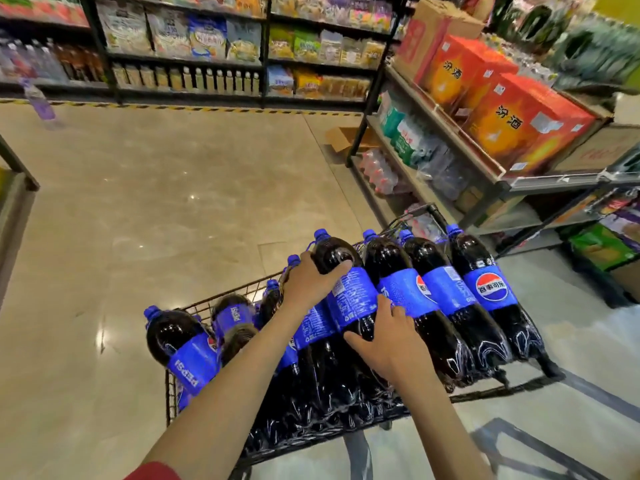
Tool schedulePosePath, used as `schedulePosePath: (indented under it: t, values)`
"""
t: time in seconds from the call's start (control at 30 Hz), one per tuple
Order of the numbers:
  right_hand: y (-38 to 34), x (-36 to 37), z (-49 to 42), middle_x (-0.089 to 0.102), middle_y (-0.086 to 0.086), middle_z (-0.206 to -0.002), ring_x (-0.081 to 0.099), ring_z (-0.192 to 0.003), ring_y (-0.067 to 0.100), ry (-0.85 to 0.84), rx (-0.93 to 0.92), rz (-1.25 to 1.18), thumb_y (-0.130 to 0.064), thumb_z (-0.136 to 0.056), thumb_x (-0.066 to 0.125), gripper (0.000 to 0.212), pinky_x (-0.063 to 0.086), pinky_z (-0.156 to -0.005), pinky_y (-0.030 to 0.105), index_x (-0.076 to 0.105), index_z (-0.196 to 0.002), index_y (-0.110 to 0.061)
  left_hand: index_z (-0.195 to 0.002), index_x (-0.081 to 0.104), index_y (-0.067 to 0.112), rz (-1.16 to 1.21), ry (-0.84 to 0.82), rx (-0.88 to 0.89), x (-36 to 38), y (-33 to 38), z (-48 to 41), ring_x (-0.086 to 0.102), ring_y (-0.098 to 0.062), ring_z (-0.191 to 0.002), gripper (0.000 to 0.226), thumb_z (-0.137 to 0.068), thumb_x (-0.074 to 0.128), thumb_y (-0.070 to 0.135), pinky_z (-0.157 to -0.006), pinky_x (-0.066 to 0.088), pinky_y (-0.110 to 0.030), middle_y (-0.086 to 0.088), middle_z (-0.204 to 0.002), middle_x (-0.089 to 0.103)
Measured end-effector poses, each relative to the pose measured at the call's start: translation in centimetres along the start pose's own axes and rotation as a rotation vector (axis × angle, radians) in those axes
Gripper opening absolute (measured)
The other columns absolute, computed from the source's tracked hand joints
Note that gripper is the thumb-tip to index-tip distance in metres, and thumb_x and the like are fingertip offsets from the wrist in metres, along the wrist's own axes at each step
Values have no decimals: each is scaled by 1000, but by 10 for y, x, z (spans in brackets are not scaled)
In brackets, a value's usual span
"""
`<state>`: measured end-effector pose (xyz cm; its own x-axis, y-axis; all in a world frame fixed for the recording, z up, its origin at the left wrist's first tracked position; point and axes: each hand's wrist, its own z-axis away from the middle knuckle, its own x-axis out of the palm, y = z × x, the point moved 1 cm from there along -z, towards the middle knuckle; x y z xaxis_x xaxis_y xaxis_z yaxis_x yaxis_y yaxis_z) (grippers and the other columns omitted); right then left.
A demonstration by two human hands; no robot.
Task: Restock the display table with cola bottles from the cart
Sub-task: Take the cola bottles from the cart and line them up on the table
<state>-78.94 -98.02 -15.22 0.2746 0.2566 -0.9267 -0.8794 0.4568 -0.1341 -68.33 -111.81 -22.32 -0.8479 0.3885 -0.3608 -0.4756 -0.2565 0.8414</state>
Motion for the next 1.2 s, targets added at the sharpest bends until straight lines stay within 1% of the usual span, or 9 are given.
schedulePosePath:
  t: [0.17,0.33,0.43,0.63,0.8,0.97,1.07,1.13,1.2]
  values:
    - [-4,4,-13,36,16,-152,38,-140,35,-48,76,-58,-65,-82,69,117,39,-108,43,0,-161,-13,-145,35,26,11,-3,-26,8,-6,-16,47,-25,-136,121,-49,55,98,-113,34,-55,4,-144,52]
    - [-4,4,-32,48,13,-146,49,-134,30,-87,143,-117,-68,-67,79,125,45,-104,41,13,-157,-11,-137,42,30,45,28,-10,12,-8,-22,47,-22,-136,110,-49,57,95,-117,26,-57,9,-138,55]
    - [-6,1,-40,60,9,-130,61,-118,29,-98,176,-148,-66,-58,84,114,50,-96,39,31,-144,-13,-132,44,33,68,38,2,12,-9,-22,46,-21,-136,103,-51,58,95,-117,24,-58,9,-137,55]
    - [-10,-3,-38,62,3,-118,64,-107,27,-85,209,-162,-61,-55,84,99,50,-86,36,37,-131,-19,-128,49,32,118,55,49,12,-6,-18,52,-18,-129,98,-51,61,92,-114,31,-57,11,-129,58]
    - [-12,-5,-30,61,-1,-116,62,-110,25,-57,207,-178,-59,-56,84,96,45,-81,34,37,-131,-22,-115,48,35,261,102,134,7,0,-3,60,-15,-114,70,-60,75,69,-101,50,-44,12,-118,60]
    - [-14,-7,-21,61,-5,-115,63,-108,22,-27,191,-181,-64,-53,82,93,47,-81,35,38,-127,-27,-137,41,32,413,91,113,10,1,7,55,-14,-120,92,-59,76,67,-105,47,-43,7,-132,51]
    - [-15,-7,-15,62,-6,-118,63,-110,21,-2,180,-184,-64,-54,82,97,44,-80,34,38,-133,-28,-144,36,33,493,100,129,7,-1,13,52,-10,-123,94,-67,85,53,-105,43,-32,8,-138,47]
    - [-17,-7,-11,62,-7,-120,63,-112,20,30,159,-192,-63,-55,82,99,43,-80,33,37,-136,-29,-146,34,34,582,123,129,4,0,18,52,-8,-125,96,-69,90,43,-105,42,-29,10,-140,47]
    - [-21,-8,-8,61,-7,-125,61,-116,20,63,125,-189,-63,-55,82,103,43,-83,33,35,-139,-30,-141,37,40,721,124,110,0,0,25,57,-6,-121,94,-67,94,35,-107,46,-33,11,-136,53]
